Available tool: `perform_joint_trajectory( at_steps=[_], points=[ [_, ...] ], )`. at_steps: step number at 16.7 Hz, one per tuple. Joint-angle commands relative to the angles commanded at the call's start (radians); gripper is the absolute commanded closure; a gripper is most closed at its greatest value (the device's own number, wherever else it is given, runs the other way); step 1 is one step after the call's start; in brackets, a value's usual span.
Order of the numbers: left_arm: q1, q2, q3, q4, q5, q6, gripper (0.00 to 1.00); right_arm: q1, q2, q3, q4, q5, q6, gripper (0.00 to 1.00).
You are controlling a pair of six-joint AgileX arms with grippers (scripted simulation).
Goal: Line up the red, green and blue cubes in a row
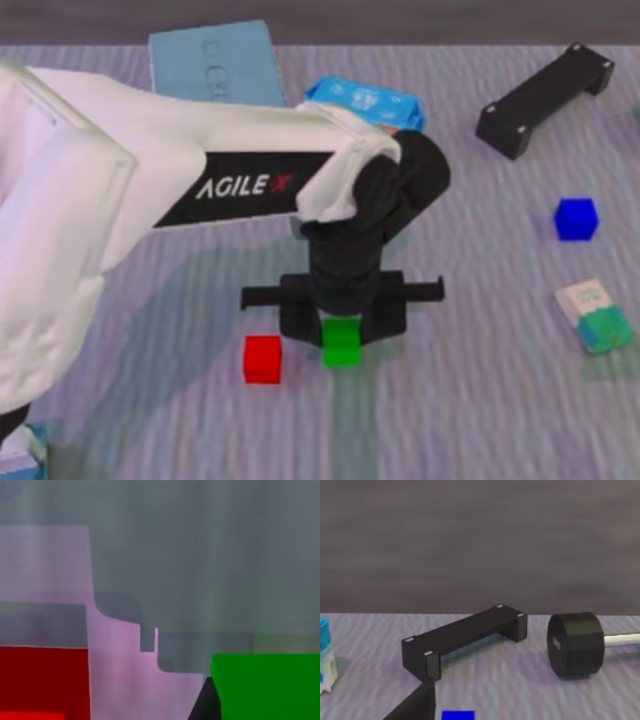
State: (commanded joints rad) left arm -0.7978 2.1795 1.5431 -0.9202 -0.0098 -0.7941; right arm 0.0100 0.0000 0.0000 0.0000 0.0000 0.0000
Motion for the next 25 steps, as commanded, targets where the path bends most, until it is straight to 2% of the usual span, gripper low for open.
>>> perform_joint_trajectory(
  at_steps=[6,7,16,22,25],
  points=[
    [0.0,0.0,0.0,0.0,0.0,0.0,0.02,0.0,0.0,0.0,0.0,0.0,0.0,0.0],
    [0.0,0.0,0.0,0.0,0.0,0.0,0.0,0.0,0.0,0.0,0.0,0.0,0.0,0.0],
    [0.001,-0.001,0.004,-0.004,0.0,0.0,0.0,0.0,0.0,0.0,0.0,0.0,0.0,0.0],
    [0.013,-0.058,0.13,-0.2,0.0,-0.006,0.0,0.0,0.0,0.0,0.0,0.0,0.0,0.0],
    [0.018,-0.08,0.163,-0.242,-0.001,-0.005,0.0,0.0,0.0,0.0,0.0,0.0,0.0,0.0]
  ],
)
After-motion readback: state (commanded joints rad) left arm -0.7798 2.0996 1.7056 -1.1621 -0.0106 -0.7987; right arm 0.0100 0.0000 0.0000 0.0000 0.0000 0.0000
